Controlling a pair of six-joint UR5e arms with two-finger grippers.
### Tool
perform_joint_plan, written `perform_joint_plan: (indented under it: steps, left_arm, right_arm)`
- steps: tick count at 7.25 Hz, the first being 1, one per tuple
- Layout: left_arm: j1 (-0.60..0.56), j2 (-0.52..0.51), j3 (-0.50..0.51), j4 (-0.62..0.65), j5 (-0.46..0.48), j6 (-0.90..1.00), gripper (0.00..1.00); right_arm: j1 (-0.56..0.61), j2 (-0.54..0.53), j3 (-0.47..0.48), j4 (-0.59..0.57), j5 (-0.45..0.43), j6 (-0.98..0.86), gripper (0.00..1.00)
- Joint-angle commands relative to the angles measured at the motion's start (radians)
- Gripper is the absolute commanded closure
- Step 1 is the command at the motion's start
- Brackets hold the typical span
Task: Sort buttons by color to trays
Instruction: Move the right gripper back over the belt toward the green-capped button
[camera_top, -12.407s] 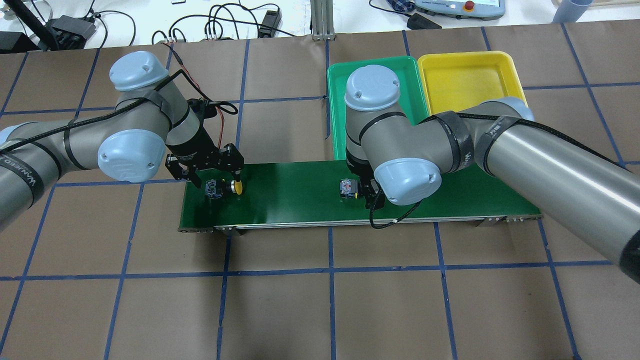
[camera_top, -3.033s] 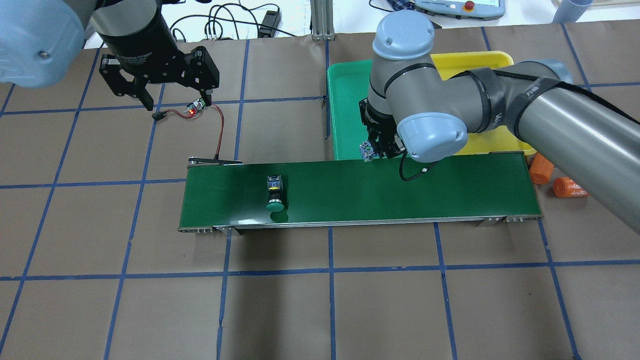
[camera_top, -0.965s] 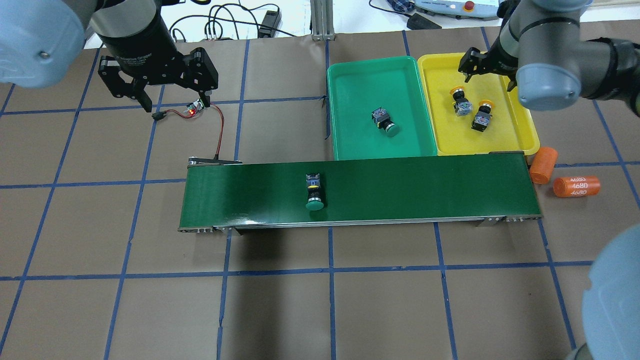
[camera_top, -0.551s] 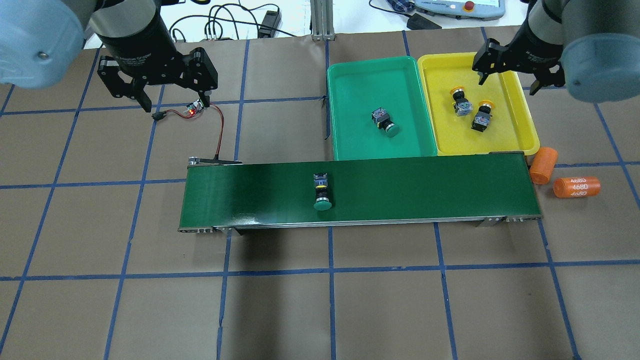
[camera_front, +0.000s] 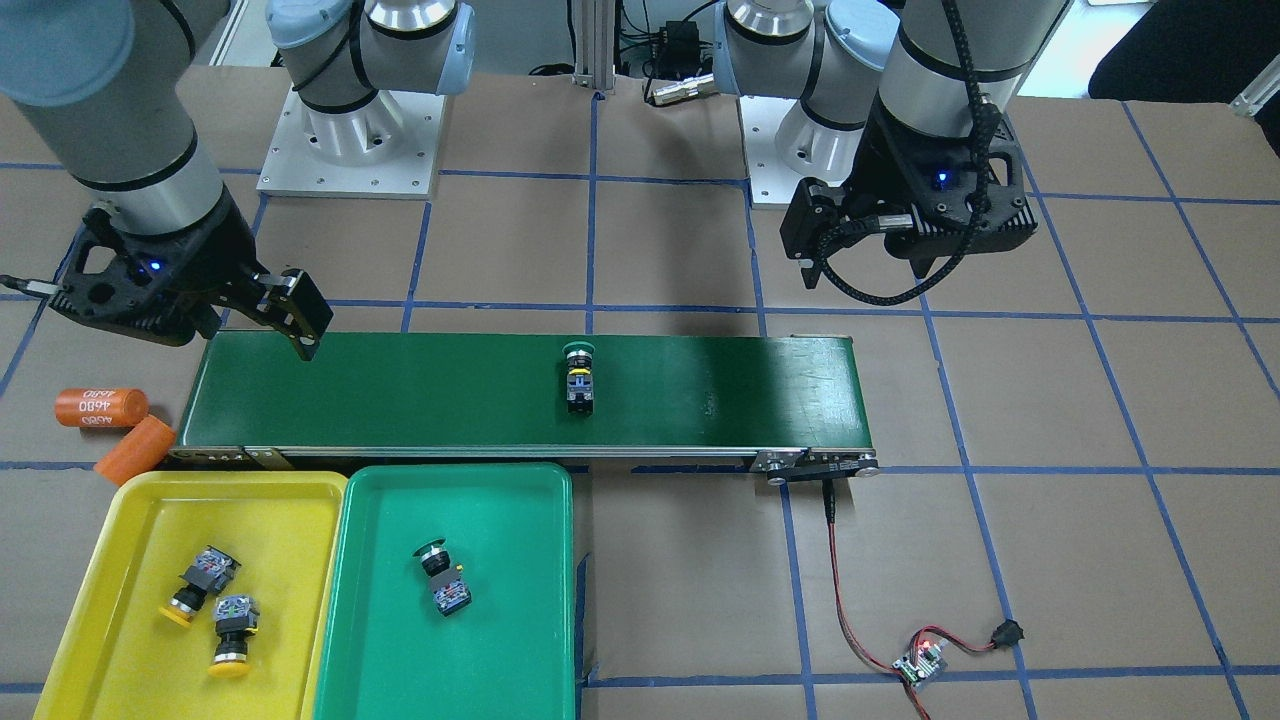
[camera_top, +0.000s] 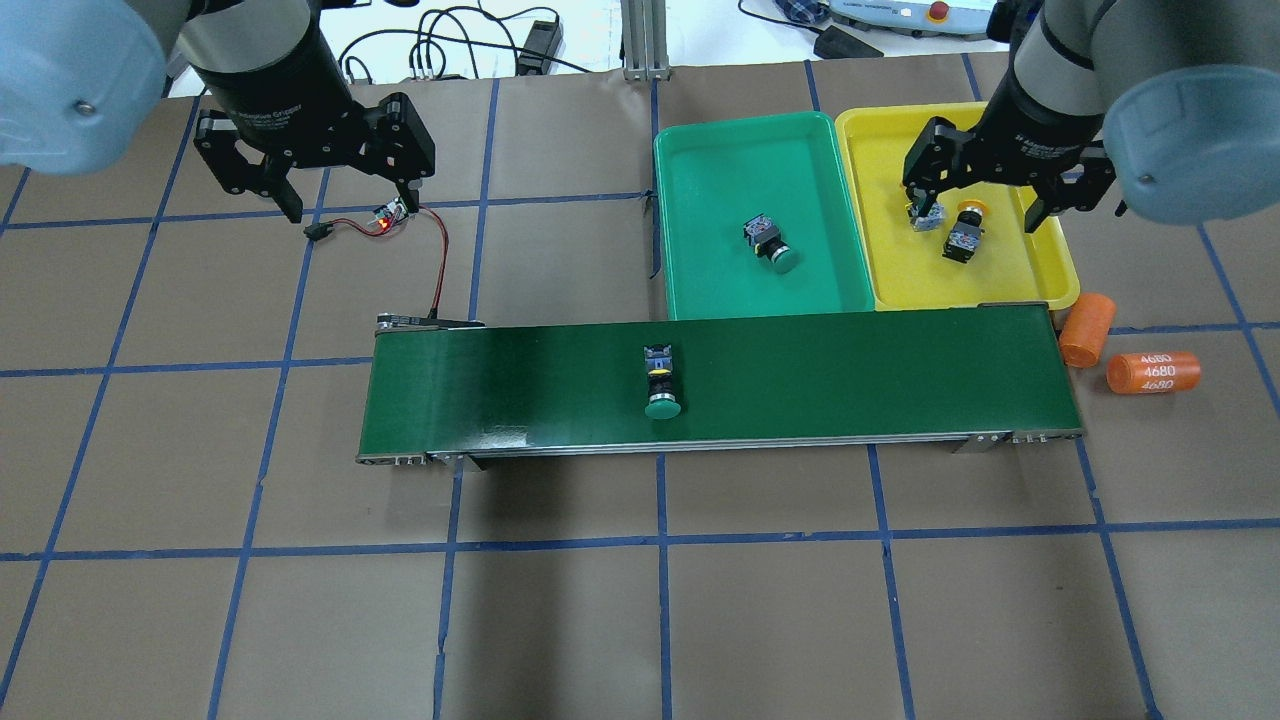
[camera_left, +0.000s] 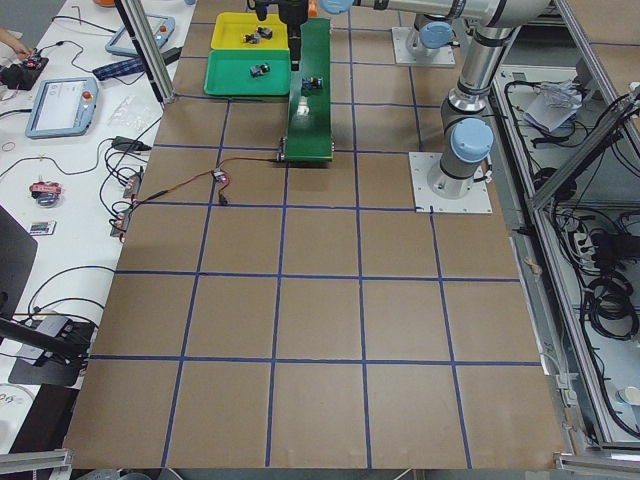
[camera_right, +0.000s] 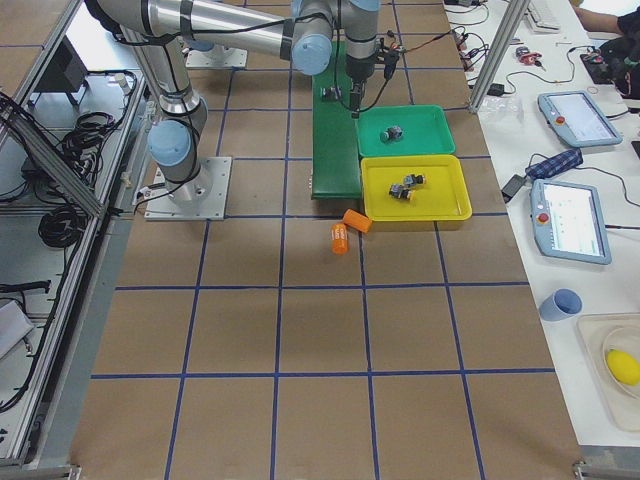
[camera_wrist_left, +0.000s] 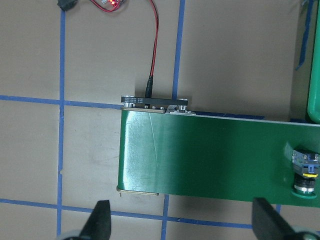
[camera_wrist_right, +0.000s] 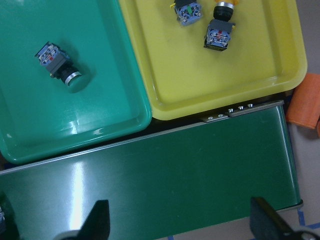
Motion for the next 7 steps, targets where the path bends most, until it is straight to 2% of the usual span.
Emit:
perform_joint_plan:
  steps: [1,4,7]
  left_arm:
    - [0.0,0.007,0.0,-0.014,0.0,-0.002,0.0]
    - [0.027,0.012,-0.011,-0.013,-0.024,-0.002,0.0]
    - [0.044,0.017,-0.011,-0.016,-0.044,-0.002,0.0]
  right_arm:
    - [0.027,0.002,0.028,0.0,0.001,-0.001,0.0]
    - [0.067,0.022,0.054,-0.015,0.007,-0.045,0.0]
    - [0.194,0.147,0.052,-0.14,0.009,-0.039,0.0]
